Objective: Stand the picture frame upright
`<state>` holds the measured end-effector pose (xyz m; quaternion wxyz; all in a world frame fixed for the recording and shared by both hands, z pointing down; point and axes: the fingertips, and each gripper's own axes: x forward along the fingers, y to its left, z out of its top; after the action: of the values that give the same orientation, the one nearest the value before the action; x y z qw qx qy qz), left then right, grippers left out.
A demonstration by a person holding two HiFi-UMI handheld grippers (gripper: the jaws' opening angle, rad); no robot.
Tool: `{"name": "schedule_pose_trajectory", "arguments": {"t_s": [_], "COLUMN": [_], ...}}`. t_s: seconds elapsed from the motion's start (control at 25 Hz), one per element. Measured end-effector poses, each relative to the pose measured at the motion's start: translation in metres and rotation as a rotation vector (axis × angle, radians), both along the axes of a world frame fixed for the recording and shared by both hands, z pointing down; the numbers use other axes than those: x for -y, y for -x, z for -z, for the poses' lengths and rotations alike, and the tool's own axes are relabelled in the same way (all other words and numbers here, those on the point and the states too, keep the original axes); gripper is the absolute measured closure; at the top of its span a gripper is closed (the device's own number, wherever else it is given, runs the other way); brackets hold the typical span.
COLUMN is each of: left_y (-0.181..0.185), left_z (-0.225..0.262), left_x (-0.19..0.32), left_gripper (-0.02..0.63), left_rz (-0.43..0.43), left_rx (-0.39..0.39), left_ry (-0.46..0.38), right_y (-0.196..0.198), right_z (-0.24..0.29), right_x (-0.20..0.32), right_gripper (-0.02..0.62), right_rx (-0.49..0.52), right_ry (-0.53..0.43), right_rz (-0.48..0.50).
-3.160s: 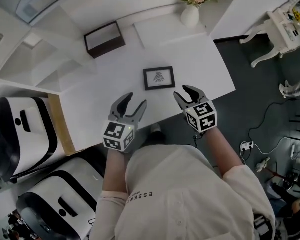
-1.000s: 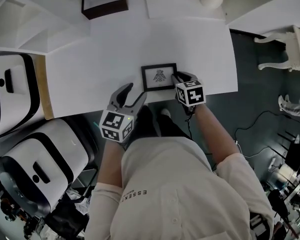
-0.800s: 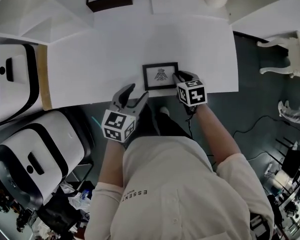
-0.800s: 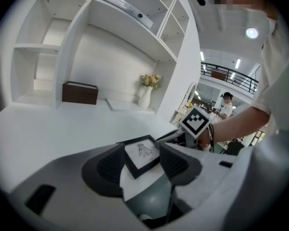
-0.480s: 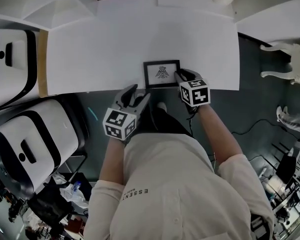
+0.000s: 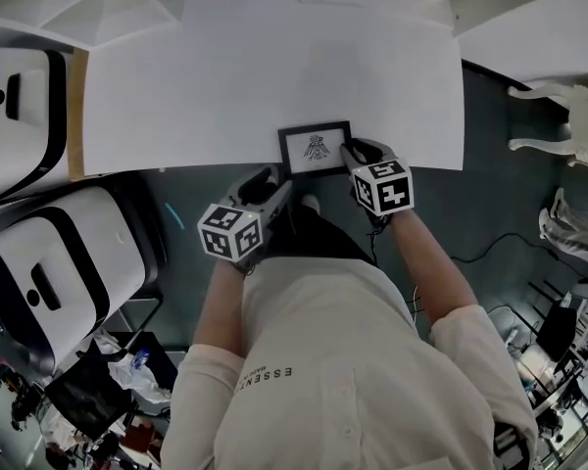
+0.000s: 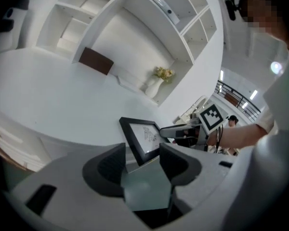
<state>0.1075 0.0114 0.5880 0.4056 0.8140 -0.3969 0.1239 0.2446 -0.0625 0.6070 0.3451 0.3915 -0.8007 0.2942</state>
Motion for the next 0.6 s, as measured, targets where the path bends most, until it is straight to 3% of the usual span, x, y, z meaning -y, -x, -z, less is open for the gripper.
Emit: {"name": "schedule_pose_trajectory", "arguments": {"t_s": [0.24, 0.48, 0.6], "left_y": [-0.012, -0.024, -0.028], "left_z": [-0.011, -0.025, -0.032], "left_x": [-0.004, 0.005, 0.01], "left_gripper": [0.4, 0.408, 0.411], "left_rz": [0.039, 0.095, 0.091], "left_rx": [-0.132, -0.363, -0.395], "left_ry": [0.085, 0.222, 0.268], "right_y": [-0.008, -0.012, -0.011], "right_z": [0.001, -0.001, -0.001], "right_x": [-0.012, -0.012, -0.012], "right_gripper": [0.488, 0.488, 0.488], "right_rx": [-0.006, 0.003, 0.002], "right_ry": [-0.019, -0.019, -0.025], "right_rz": [0.046, 0.051, 0.049]}}
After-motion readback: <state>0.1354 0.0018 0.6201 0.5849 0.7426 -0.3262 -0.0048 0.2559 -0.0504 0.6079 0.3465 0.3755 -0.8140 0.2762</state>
